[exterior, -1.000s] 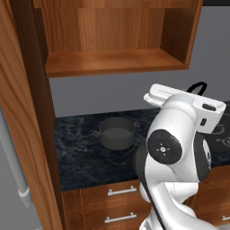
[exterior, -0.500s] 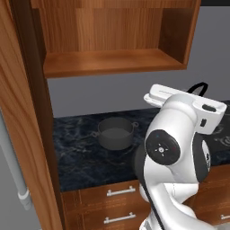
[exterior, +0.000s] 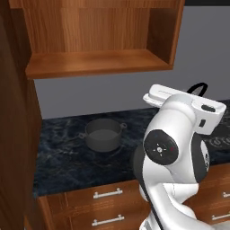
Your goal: Pick the kettle from the cabinet and place it on a stove burner. Then pick the pot from the counter and place it on another stove burner. Finally, turn both burners on.
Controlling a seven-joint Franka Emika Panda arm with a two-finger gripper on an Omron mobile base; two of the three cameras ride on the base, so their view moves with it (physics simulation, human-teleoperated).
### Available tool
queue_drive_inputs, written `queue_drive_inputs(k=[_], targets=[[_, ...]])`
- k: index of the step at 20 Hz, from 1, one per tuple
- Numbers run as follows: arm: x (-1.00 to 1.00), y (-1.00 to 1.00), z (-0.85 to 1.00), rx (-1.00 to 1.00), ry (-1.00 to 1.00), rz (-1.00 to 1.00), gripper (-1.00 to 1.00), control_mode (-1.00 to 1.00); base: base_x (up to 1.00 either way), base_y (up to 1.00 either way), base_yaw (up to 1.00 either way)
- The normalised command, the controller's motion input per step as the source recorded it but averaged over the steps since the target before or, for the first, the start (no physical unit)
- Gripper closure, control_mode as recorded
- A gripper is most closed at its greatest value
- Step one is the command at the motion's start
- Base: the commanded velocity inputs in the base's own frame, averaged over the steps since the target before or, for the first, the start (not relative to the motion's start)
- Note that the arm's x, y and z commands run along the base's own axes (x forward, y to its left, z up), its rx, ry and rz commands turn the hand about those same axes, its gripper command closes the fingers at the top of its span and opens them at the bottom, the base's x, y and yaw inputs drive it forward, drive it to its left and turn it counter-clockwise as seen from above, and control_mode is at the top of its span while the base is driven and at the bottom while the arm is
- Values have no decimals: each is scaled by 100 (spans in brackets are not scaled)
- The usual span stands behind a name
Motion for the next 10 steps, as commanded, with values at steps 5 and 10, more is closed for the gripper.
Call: queue_drive_inputs(k=[5,10], targets=[[0,0,0,0,0,0,100,100,-25,-52,0],[0,0,0,0,0,0,100,100,-19,-63,0]])
